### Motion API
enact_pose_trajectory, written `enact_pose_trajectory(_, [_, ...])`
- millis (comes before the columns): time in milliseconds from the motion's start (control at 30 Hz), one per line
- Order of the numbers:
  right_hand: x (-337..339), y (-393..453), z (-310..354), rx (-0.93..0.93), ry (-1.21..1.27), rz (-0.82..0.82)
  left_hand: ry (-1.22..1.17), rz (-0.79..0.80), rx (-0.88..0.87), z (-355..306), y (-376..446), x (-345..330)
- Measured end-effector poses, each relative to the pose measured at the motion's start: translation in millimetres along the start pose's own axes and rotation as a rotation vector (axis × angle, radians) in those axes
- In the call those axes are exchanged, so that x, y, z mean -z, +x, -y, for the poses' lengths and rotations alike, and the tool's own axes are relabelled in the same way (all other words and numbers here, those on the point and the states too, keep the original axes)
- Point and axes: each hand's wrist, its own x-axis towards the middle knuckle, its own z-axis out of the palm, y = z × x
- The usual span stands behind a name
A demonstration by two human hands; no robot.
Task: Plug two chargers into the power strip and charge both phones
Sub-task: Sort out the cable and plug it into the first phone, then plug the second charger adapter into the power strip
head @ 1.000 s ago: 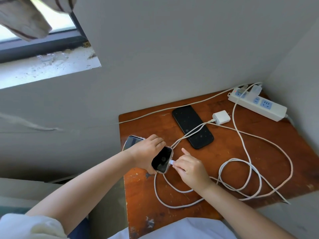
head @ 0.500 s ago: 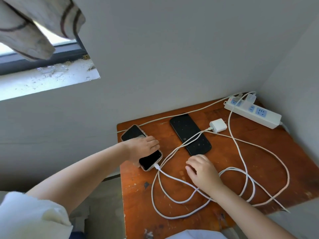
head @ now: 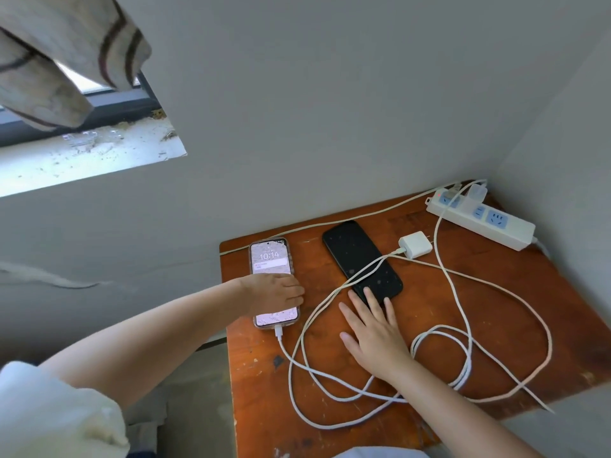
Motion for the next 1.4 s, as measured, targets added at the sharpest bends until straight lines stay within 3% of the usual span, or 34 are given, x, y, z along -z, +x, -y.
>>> enact_pose_trajectory(67, [-1.1, 0.0, -0.5, 0.0, -0.011, -0.004, 0.073, 0.01, 0.068, -5.5, -0.2, 2.7])
enact_pose_trajectory(267, [1.1, -0.6, 0.2, 0.012, 0.014, -0.001, -0.005, -0.016, 0.206, -17.2, -5.3, -0.6])
enact_pose_trajectory(467, [18.0, -12.1, -18.1, 0.035, 0.216, -0.024, -0.559, -0.374, 0.468, -54.4, 13.5, -2.7])
enact_pose_trajectory(567, [23.6, -24.8, -36.8, -0.059, 0.106, -0.068, -0.796, -0.506, 0.595, -77.1, 37.8, 5.2])
enact_pose_trajectory(667, [25.0, -32.7, -56.1, -0.232, -0.011, 0.025, -0.895, -0.55, 0.743, -99.4, 64.9, 10.6])
enact_pose_trajectory(833, [19.4, -33.2, -66.4, -0.309, -0.024, 0.08, -0.79, -0.544, 0.859, -116.6, 89.4, 6.9])
enact_pose_trajectory(1200, [18.2, -33.6, -63.7, -0.304, -0.079, 0.006, -0.796, -0.596, 0.86, -117.3, 92.8, 2.1])
enact_pose_trajectory(1400, [30.8, -32.0, -59.4, -0.32, -0.118, 0.19, -0.796, -0.609, 0.855, -118.1, 94.9, -1.3])
